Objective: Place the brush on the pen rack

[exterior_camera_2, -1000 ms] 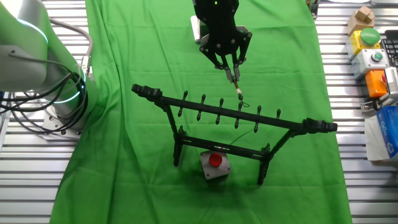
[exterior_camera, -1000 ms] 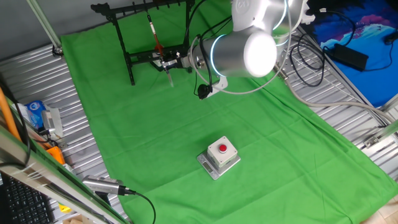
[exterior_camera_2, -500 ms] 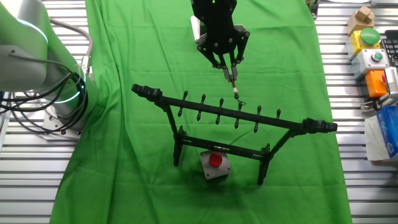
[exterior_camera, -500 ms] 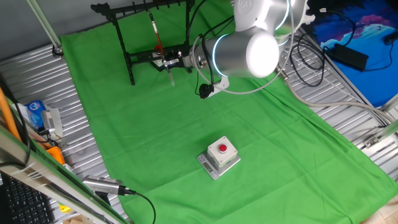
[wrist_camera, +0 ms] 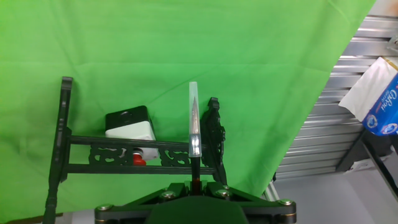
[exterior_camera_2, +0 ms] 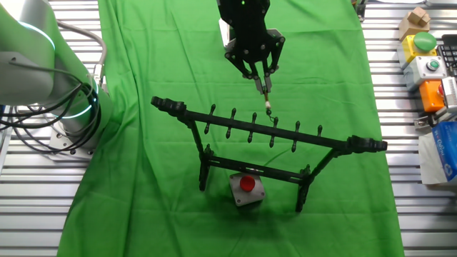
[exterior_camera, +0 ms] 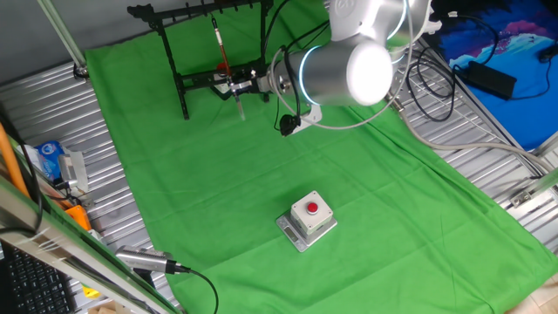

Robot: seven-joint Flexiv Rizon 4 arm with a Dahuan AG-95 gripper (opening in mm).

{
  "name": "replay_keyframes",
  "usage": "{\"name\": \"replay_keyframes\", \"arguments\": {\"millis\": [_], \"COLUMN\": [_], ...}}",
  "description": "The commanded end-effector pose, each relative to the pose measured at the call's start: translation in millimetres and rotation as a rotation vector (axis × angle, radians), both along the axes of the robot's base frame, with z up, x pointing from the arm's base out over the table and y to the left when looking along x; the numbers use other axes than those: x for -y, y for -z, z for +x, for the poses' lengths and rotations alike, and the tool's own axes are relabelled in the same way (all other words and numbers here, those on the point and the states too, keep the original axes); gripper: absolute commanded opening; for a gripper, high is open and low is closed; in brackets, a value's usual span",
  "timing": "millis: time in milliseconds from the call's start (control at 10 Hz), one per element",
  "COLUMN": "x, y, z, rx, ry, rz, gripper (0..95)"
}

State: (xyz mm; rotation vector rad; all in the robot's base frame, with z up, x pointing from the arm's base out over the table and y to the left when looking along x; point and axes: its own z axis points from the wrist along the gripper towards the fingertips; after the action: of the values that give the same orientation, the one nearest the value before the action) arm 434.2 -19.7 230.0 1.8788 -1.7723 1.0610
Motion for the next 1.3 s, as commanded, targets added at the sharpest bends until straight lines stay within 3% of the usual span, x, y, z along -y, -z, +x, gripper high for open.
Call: {"name": "replay_keyframes", "arguments": {"millis": [100,400,1300], "x": [-1.5,-6.5,-6.5], "y": [-0.4,-1.8,-0.8], "z": [1.6,6.9,9.6], "rx": [-0.001,-0.015,-0.006], "ry": [-0.002,-0.016,-0.041], "rz": [0.002,-0.011,-0.026], "gripper": [0.0,0.0,0.0]}}
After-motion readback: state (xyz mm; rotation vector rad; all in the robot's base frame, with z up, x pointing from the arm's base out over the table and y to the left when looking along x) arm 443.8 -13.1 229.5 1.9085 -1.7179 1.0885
